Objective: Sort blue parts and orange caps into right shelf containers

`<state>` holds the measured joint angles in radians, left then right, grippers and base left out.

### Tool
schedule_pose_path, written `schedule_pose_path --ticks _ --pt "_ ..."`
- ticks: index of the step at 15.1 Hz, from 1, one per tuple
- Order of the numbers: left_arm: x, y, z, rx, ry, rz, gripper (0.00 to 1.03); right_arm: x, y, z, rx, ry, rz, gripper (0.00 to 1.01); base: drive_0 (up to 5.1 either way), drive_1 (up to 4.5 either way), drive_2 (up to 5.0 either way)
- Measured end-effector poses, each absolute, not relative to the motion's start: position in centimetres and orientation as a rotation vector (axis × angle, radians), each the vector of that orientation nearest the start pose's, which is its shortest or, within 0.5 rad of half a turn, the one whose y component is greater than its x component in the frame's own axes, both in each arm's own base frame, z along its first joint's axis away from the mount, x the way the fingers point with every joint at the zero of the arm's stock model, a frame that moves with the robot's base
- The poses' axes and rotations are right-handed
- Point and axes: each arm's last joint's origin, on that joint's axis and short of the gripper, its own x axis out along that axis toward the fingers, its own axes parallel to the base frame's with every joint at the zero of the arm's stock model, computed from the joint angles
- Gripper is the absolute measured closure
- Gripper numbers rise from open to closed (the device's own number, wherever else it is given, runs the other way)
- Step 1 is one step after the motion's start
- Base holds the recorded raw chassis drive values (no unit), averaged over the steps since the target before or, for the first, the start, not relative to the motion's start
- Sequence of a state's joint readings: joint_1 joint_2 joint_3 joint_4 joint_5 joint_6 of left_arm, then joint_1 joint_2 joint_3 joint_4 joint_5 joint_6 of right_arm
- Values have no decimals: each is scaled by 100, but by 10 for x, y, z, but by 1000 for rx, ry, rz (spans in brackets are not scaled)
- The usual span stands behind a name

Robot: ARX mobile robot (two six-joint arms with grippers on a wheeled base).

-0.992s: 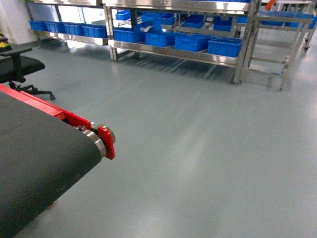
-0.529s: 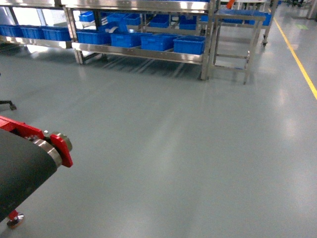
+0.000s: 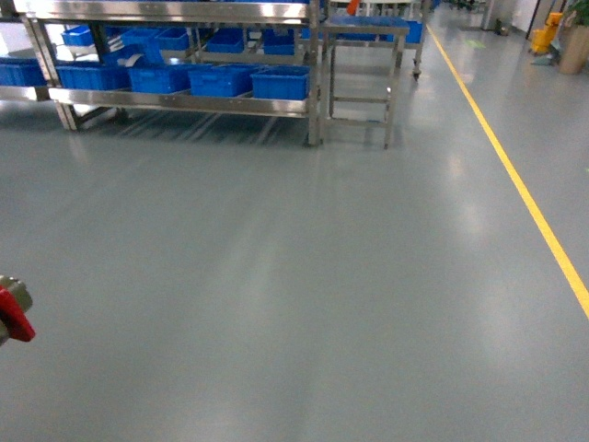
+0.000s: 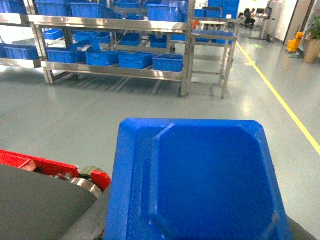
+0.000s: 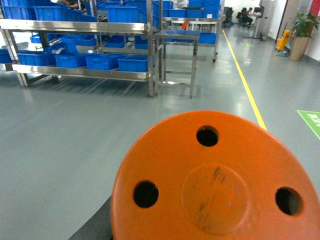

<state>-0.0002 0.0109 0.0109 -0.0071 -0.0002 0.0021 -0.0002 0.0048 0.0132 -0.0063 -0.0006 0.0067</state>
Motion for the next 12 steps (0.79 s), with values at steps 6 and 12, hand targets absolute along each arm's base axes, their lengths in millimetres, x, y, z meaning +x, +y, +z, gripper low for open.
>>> schedule_pose_path --ticks 6,12 --pt "98 0 166 2 8 0 60 97 0 167 7 -2 0 55 -164 -96 -233" --pt "98 0 166 2 7 -1 60 97 0 167 7 -2 0 55 -12 397 -422"
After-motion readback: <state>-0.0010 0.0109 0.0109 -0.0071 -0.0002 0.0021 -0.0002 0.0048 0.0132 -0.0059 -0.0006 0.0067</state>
